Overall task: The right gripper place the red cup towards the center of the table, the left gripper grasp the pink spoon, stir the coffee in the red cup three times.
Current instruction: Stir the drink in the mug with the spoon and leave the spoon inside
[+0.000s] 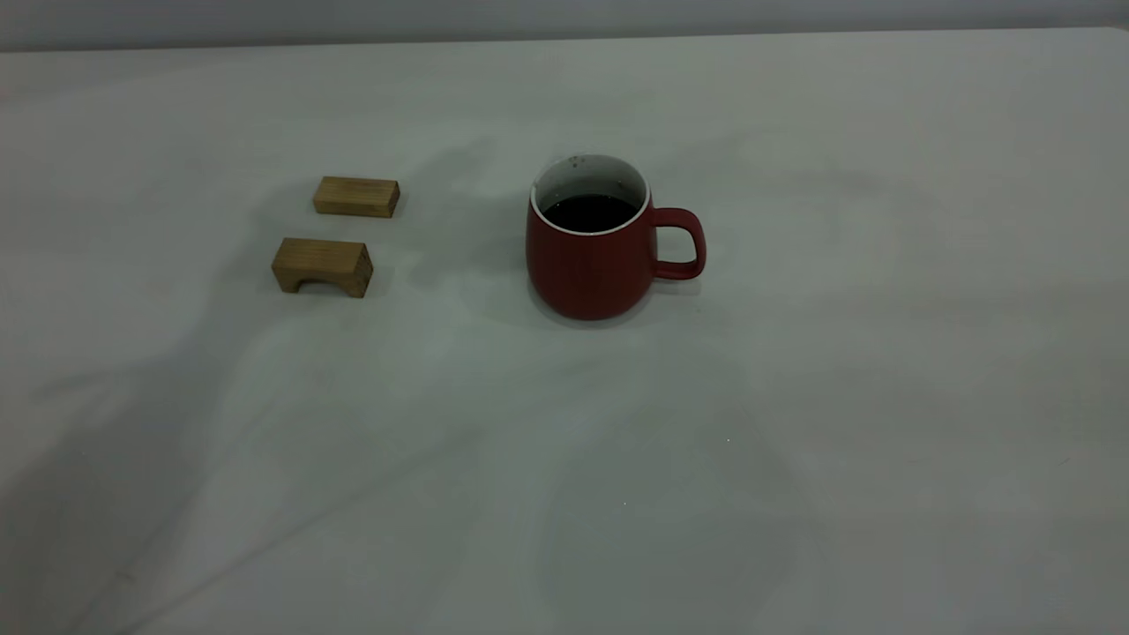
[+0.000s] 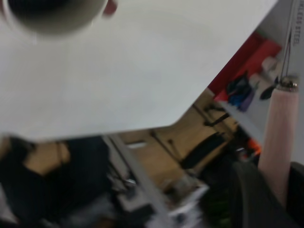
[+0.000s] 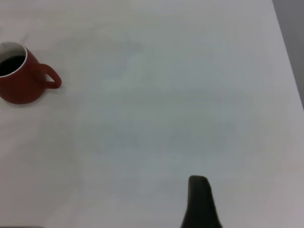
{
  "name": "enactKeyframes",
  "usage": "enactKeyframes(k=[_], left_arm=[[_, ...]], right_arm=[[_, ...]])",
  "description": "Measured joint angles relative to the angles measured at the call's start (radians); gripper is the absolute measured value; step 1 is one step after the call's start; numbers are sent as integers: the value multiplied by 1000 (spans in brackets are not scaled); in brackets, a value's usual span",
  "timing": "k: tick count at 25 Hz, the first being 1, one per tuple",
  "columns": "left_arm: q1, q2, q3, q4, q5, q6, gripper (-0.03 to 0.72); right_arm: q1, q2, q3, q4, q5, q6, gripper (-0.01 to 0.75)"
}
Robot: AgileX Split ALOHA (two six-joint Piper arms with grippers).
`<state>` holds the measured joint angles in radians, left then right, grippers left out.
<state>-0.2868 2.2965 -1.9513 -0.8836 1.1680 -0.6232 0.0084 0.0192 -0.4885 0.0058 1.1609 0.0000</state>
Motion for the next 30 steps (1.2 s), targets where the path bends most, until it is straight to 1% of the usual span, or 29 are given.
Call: enactKeyframes(k=[3, 5, 7, 10, 14, 24, 30], left_arm=[[-40, 11, 0, 39, 0, -284, 175], [-65, 17, 0, 60, 0, -409, 175], [-78, 18, 0, 55, 0, -503, 175], [-82, 18, 0, 29, 0, -598, 175], [-82, 20, 0, 4, 0, -635, 175], [-82, 116, 0, -114, 0, -644, 175], [-82, 195, 0, -144, 0, -610, 175]], right_arm=[[0, 0, 0, 0, 0, 0, 591], [0, 0, 0, 0, 0, 0, 591], [0, 0, 0, 0, 0, 0, 591], [0, 0, 0, 0, 0, 0, 591], [0, 0, 0, 0, 0, 0, 591], [0, 0, 0, 0, 0, 0, 591], [0, 0, 0, 0, 0, 0, 591]])
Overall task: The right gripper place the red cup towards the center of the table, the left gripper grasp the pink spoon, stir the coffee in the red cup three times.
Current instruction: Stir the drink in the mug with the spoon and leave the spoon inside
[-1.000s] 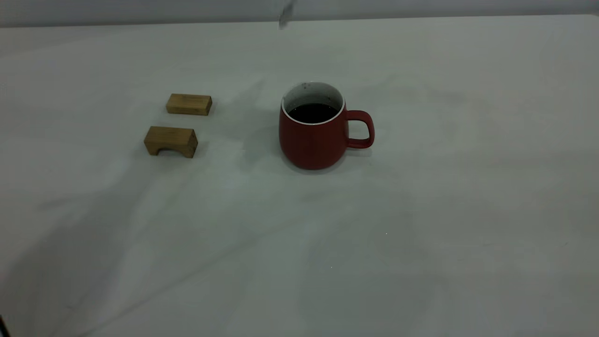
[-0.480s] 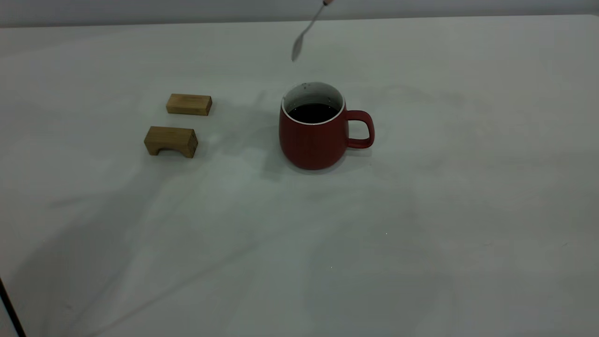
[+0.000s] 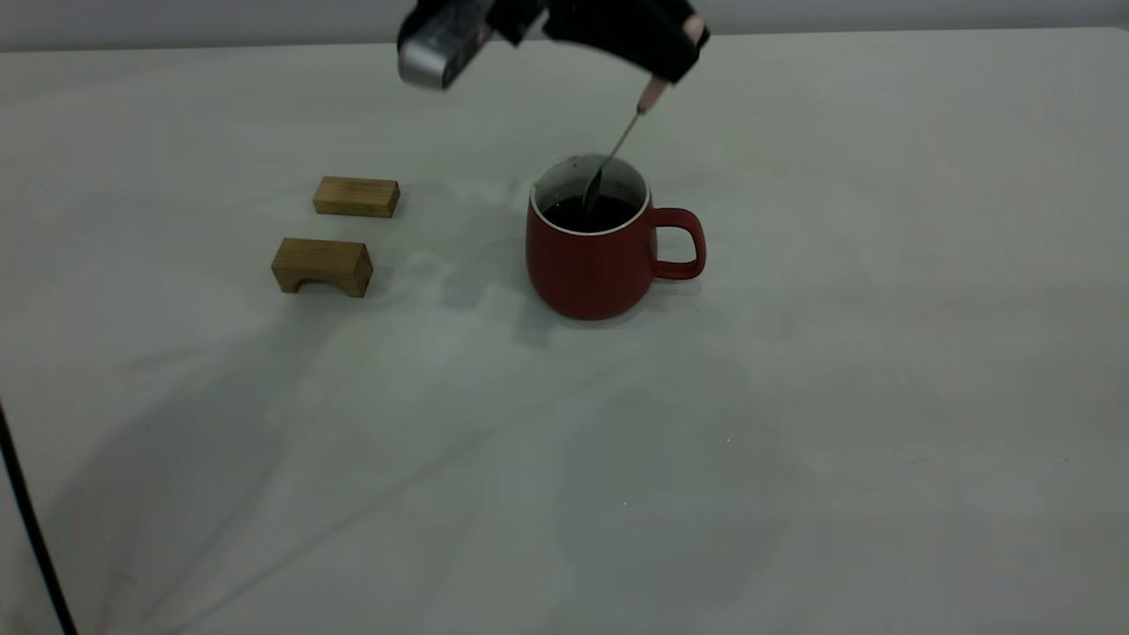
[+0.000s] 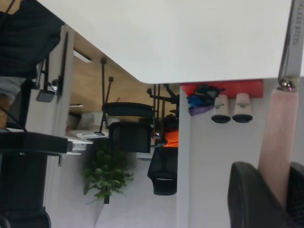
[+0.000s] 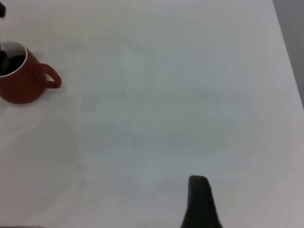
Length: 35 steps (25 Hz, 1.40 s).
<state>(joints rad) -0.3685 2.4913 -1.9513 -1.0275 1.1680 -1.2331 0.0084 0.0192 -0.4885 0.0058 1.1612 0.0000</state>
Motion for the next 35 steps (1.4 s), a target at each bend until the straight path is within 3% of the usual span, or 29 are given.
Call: enactKeyframes(k=[10, 17, 22, 30, 35], left_arm=[[2, 68, 0, 28, -5, 44, 175], [3, 73, -1, 48, -94, 112, 175], [3, 89, -1, -37, -20, 112, 175], [21, 93, -26, 121, -3, 25, 175], [26, 95, -50, 88, -25, 106, 175]], right_arm=[[0, 0, 0, 0, 1, 0, 591], [0, 0, 0, 0, 1, 0, 591], [0, 0, 0, 0, 1, 0, 591], [0, -1, 0, 0, 1, 0, 591], [0, -1, 0, 0, 1, 0, 591]])
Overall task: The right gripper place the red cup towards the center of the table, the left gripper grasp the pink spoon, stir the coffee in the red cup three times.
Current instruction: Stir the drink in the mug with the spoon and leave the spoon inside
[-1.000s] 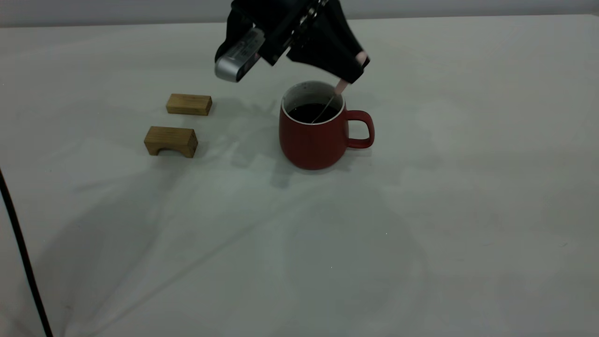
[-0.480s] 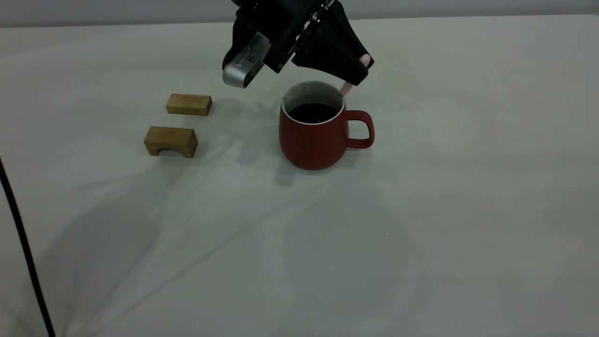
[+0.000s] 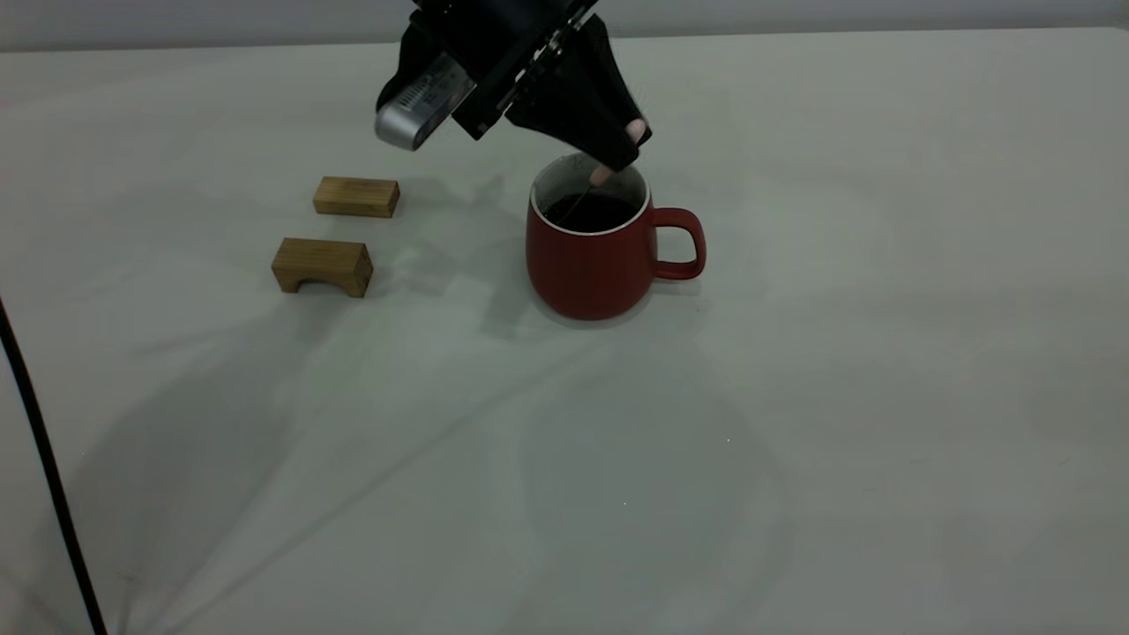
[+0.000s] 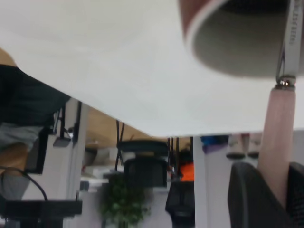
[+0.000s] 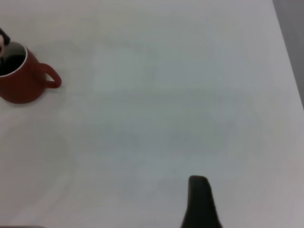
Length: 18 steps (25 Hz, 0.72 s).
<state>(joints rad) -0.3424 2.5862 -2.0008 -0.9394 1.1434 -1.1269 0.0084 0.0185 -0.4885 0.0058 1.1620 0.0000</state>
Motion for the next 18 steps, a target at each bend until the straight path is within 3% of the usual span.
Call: enactKeyframes(k=[4, 11, 18], left_arm=[[0, 9, 0, -78, 25, 21, 175], [7, 9, -36, 60, 25, -17, 175], [-7, 9, -61, 6, 25, 17, 175]], right_arm=[[0, 0, 0, 0, 0, 0, 591], [0, 0, 0, 0, 0, 0, 591], [0, 0, 0, 0, 0, 0, 591]])
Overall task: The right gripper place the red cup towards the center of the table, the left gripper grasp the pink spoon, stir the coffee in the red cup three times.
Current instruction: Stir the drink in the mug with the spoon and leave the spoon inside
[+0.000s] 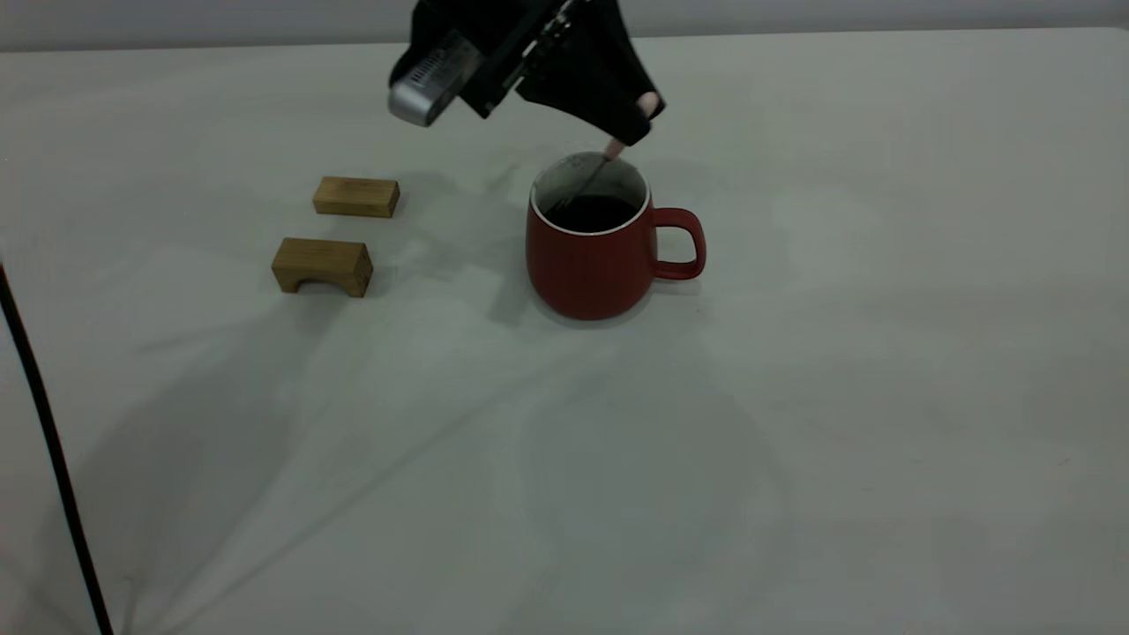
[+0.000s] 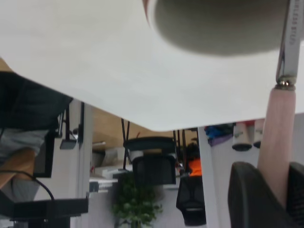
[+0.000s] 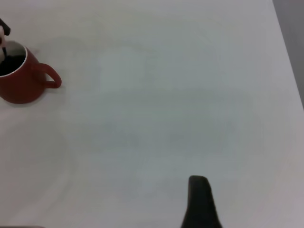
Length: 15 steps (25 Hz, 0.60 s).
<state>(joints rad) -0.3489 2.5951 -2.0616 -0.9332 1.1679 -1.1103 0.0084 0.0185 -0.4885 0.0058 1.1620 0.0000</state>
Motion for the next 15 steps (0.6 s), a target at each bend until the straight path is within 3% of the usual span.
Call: enactKeyframes(k=[8, 15], left_arm=[[-8, 4, -11, 103, 0, -47, 175], [-11, 8, -39, 44, 0, -47, 175]], right_arm=[[0, 0, 0, 0, 0, 0, 591], [0, 0, 0, 0, 0, 0, 591]])
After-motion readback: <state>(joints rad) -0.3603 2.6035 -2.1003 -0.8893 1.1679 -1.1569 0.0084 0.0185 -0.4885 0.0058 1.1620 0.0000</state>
